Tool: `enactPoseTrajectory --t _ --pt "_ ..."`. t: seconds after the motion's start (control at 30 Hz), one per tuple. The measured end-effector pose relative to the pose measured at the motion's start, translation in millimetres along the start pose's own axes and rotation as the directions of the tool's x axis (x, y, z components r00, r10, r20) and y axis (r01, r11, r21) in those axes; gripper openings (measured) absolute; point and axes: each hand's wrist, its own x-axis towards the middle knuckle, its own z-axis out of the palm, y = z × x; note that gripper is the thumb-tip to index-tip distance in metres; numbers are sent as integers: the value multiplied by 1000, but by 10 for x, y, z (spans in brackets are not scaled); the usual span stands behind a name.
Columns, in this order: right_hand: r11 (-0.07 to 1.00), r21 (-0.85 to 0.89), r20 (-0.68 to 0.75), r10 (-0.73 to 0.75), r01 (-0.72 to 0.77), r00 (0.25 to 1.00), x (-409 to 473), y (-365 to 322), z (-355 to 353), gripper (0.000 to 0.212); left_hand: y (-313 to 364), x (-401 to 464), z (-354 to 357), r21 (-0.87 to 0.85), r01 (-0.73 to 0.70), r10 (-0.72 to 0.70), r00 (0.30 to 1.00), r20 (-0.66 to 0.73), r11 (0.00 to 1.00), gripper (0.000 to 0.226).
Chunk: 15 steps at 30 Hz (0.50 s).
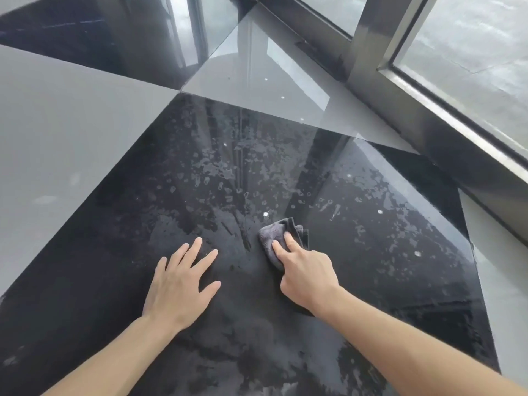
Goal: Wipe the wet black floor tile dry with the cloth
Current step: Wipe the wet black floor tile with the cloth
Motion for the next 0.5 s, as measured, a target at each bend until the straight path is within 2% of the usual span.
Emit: enactPoseTrajectory --t 0.27,0.5 --pt "997 -66 -53 24 -27 998 493 -113 -126 70 -2 51 -42 -18 -6 6 1000 -13 1000 62" --pt "998 -54 -45 -16 14 999 68 -188 49 72 -59 31 -102 38 -51 50 999 6 998 66"
